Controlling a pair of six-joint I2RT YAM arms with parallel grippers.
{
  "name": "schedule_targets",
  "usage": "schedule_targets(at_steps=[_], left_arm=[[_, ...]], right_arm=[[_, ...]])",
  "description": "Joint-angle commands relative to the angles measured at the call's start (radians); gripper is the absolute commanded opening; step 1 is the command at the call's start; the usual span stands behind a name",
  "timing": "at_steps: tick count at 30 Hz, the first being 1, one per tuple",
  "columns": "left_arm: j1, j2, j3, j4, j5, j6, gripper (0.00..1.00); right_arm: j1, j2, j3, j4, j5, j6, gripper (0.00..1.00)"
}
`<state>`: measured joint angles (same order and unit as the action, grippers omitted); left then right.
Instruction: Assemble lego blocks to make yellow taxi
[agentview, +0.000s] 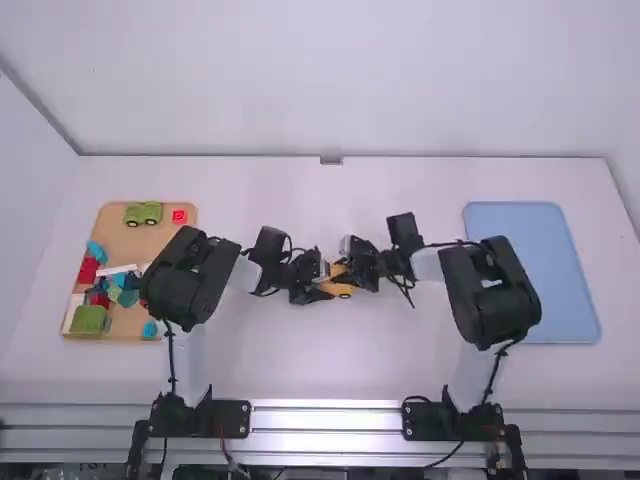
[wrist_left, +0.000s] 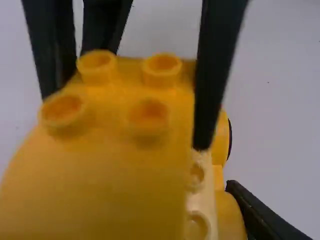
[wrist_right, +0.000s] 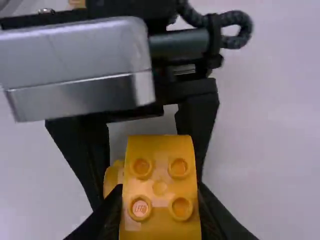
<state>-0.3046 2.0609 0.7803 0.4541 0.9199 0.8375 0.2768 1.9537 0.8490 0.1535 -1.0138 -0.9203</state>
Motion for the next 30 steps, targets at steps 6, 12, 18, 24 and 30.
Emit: schedule_targets(at_steps=[6,12,18,24,30], left_arm=[[0.003,0.018,-0.016,-0.001,0.002,0.008,0.02],[0.003,0.018,-0.017,-0.001,-0.019,0.005,0.02],[0.003,0.018,-0.016,-0.001,-0.019,0.004,0.02],[0.003,0.018,-0.017,-0.002,-0.011,0.004,0.02],[0.003,0.018,-0.017,-0.005,-0.012,0.004,0.02]], right_arm=[[-0.009,-0.032,-0.005,-0.094,-0.04,-0.164,0.0],[-0.009,-0.032,-0.01,-0.138,-0.027,-0.192,0.0],[0.012,-0.031,-0.026,-0.132,0.071,-0.191,0.0],[0.026,-0.031,-0.026,-0.07,0.129,-0.138,0.0],[0.025,-0.012,-0.026,-0.06,0.141,-0.139,0.0]])
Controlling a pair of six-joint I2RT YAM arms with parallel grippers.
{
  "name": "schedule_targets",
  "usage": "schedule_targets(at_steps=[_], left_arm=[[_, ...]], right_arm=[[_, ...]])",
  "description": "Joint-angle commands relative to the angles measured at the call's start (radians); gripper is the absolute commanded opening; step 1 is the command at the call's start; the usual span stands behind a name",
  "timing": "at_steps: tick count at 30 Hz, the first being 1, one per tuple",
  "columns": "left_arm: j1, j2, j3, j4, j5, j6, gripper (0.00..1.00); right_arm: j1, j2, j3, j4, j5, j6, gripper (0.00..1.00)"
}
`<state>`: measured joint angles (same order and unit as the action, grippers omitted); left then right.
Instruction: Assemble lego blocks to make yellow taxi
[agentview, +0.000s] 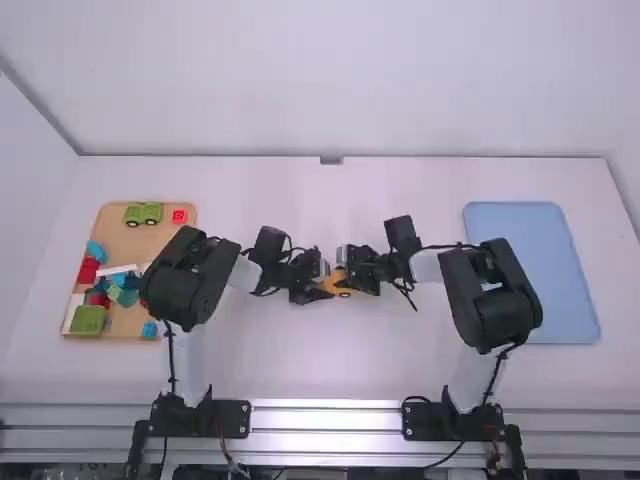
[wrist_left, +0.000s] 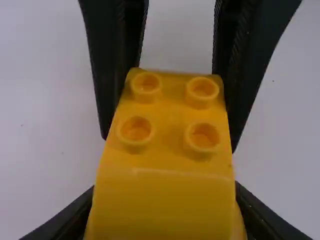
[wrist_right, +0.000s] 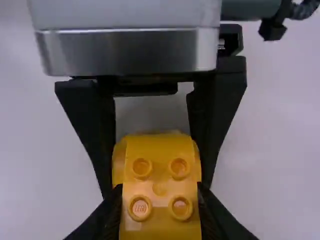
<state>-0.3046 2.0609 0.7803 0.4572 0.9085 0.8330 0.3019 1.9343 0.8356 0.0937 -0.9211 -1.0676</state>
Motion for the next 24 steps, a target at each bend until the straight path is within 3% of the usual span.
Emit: schedule_targets(at_steps=[1,24], left_arm=[[0.003,0.018,-0.017,-0.008,0.0,0.009,0.02],[0.003,0.018,-0.015,-0.004,0.0,0.002,0.02]], right_arm=[[0.0,0.02,-0.012,0.002,0.055,0.009,0.0],[0.017,0.03,-0.039,-0.057,0.122,-0.028,0.0]])
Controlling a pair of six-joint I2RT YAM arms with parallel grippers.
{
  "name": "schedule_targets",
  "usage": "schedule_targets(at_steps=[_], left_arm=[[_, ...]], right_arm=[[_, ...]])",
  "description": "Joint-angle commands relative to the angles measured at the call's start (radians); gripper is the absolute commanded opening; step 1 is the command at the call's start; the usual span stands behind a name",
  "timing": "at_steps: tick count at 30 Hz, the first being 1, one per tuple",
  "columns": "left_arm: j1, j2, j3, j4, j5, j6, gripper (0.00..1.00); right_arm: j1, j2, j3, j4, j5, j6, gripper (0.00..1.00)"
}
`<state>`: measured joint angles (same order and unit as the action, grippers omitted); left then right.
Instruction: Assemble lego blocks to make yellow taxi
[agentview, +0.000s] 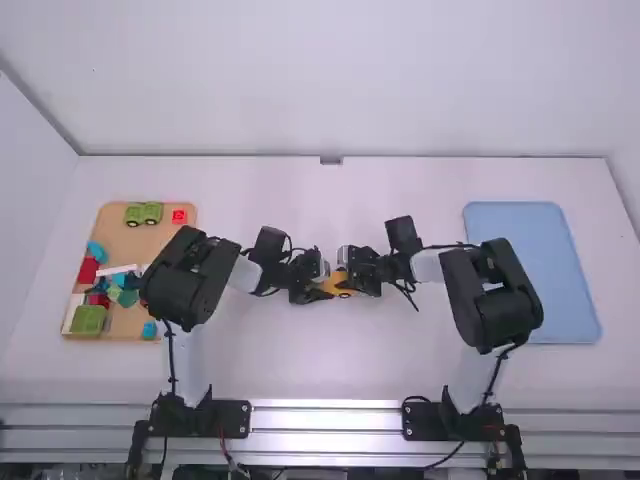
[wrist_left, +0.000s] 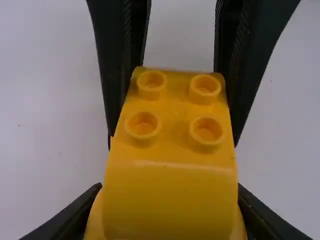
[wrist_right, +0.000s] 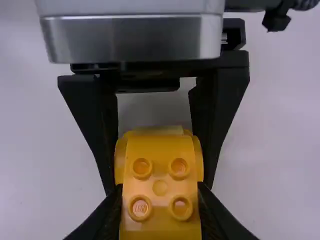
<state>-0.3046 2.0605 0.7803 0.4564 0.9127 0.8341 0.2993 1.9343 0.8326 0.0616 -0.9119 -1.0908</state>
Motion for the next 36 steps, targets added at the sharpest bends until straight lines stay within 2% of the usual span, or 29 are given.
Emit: schedule_targets(at_steps=[1,7,17,23,36], left_arm=[[0.003,0.018,-0.015,-0.002,-0.004,0.0,0.02],[0.003,0.018,-0.016,-0.003,-0.004,0.0,0.02],[0.004,0.018,-0.016,-0.003,0.004,0.001,0.02],[0.003,0.018,-0.015,-0.037,0.055,0.088,0.02],[0.001,0.018,-0.017,-0.075,0.046,0.132,0.02]], right_arm=[[0.03,0.03,-0.035,-0.024,0.14,0.01,0.0],[0.086,0.03,-0.035,-0.021,0.241,0.039,0.0],[0.087,0.03,-0.014,-0.023,0.274,0.075,0.0],[0.087,0.03,0.013,-0.026,0.255,0.09,0.0],[0.12,0.03,0.055,-0.174,0.307,0.014,0.0]])
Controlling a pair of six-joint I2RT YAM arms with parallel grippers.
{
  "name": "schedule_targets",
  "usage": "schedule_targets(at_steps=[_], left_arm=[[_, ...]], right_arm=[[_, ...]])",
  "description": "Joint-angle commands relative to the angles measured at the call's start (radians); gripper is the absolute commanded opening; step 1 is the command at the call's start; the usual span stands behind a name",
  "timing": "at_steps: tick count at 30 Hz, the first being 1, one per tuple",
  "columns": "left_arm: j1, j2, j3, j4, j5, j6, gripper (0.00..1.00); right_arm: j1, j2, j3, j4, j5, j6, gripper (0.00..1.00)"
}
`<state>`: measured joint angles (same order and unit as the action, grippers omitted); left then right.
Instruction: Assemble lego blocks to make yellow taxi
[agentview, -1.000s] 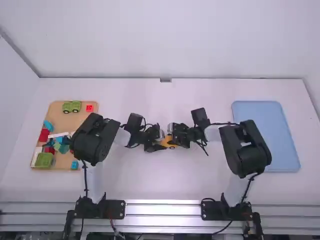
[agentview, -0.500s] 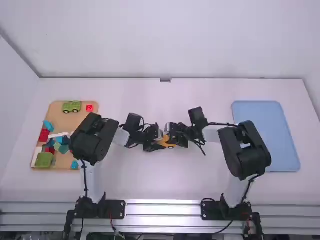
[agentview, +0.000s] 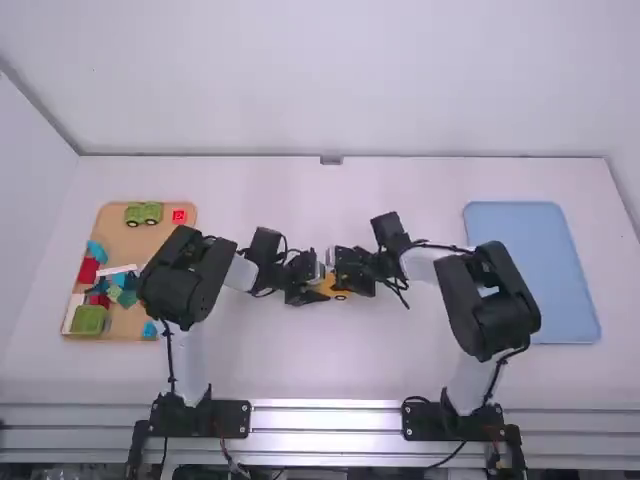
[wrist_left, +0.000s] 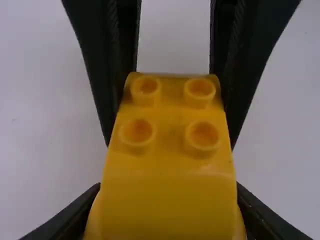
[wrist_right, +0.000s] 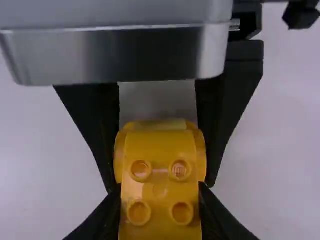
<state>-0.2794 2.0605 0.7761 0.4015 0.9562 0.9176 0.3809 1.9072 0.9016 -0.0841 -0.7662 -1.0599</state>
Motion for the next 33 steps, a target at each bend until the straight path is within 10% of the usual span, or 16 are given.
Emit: schedule_targets(at_steps=[1,24,33], left_arm=[[-0.025,0.018,-0.013,-0.02,0.001,0.048,0.02],[-0.028,0.018,-0.002,-0.021,-0.006,0.041,0.02],[-0.028,0.018,-0.002,-0.026,-0.005,0.041,0.02]], right_arm=[[0.04,0.057,-0.013,-0.029,0.162,-0.018,0.0],[0.048,0.056,-0.065,0.089,0.141,0.076,0.0],[0.01,0.056,-0.056,0.107,0.059,0.061,0.2]])
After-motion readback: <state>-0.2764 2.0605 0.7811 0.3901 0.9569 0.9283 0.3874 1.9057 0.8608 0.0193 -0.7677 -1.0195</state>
